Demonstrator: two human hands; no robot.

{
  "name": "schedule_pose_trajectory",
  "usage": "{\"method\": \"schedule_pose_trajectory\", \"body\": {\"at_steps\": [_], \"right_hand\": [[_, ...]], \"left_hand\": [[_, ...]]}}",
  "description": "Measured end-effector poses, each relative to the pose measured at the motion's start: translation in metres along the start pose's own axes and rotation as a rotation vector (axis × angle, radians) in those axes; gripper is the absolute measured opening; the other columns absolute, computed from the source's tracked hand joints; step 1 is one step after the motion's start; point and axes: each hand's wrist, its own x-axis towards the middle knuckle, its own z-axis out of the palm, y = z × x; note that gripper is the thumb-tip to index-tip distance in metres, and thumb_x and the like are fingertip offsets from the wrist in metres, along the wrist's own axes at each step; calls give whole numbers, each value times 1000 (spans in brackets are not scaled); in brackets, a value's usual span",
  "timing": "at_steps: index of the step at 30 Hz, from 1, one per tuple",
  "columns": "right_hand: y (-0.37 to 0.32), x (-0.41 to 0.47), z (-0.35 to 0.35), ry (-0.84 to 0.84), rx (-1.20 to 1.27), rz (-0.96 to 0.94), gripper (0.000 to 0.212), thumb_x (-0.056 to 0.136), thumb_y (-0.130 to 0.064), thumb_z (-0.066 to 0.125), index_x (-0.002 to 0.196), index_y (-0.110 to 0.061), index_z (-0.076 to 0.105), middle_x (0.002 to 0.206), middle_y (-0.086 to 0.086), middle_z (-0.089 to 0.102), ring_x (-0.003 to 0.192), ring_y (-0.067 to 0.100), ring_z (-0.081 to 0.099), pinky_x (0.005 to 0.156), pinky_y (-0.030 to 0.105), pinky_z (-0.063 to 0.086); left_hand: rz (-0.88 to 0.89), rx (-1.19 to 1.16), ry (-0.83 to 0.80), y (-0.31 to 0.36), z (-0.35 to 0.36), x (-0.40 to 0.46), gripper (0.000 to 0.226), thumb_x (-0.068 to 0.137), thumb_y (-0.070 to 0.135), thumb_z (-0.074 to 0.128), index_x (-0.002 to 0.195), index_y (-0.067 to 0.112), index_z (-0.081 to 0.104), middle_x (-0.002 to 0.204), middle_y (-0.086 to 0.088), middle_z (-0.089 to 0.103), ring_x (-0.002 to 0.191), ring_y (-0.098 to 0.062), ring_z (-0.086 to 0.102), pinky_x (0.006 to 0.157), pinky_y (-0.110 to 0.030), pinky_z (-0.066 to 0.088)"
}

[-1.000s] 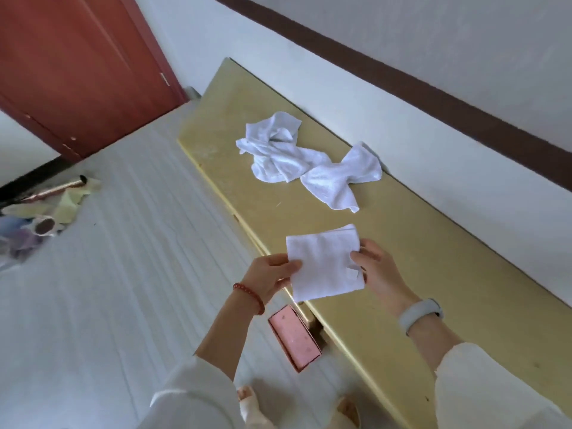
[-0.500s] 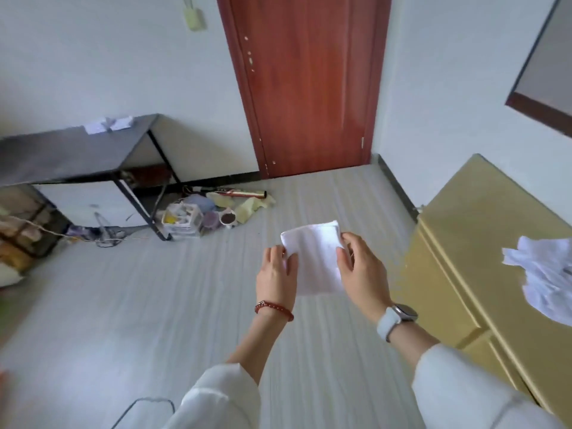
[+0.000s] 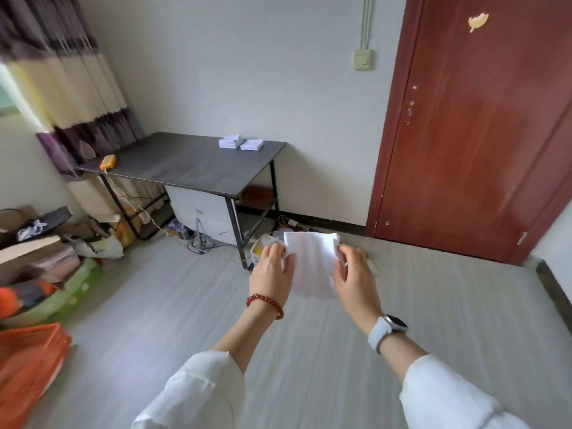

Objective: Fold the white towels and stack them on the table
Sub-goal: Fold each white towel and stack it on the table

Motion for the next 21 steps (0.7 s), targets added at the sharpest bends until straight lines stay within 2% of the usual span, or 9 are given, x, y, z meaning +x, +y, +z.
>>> {"method": "schedule_pose_trajectory", "body": {"at_steps": [2,6,12,17,21], "right_hand": [[-5,57,46,-60,19,-24,27,86,2,52,113,0,55,99,17,56,86,32,57,68,24,37],[-34,151,144,-212,79,-100,27,84,5,52,111,2,55,102,19,56,91,33,56,71,16,31],[-71,257,305,-405,191,-123,23,87,-2,53,110,-1,56,106,13,56,88,18,50,74,13,32],[-98,350,441,-427,207,-98,21,87,-5,53,108,-4,58,103,9,58,85,14,49,79,19,37],[-113,427,525,-458,183,-43,21,88,-6,54,108,-4,58,102,6,58,86,13,50,75,13,32]], "left_hand": [[-47,8,43,-22,-9,56,19,93,25,47,99,8,53,98,-1,52,87,-28,54,67,-30,38],[-152,49,146,-88,-44,151,14,93,24,47,90,10,50,91,3,46,82,-26,52,68,-31,38],[-263,113,236,-214,-77,273,13,92,22,49,85,10,49,85,2,47,75,-23,47,64,-28,35],[-296,93,232,-318,-96,401,12,90,19,52,86,8,52,87,-3,53,79,-28,53,65,-27,34],[-287,78,161,-386,-106,509,12,89,20,54,81,13,49,83,3,49,77,-25,50,64,-26,31]]}}
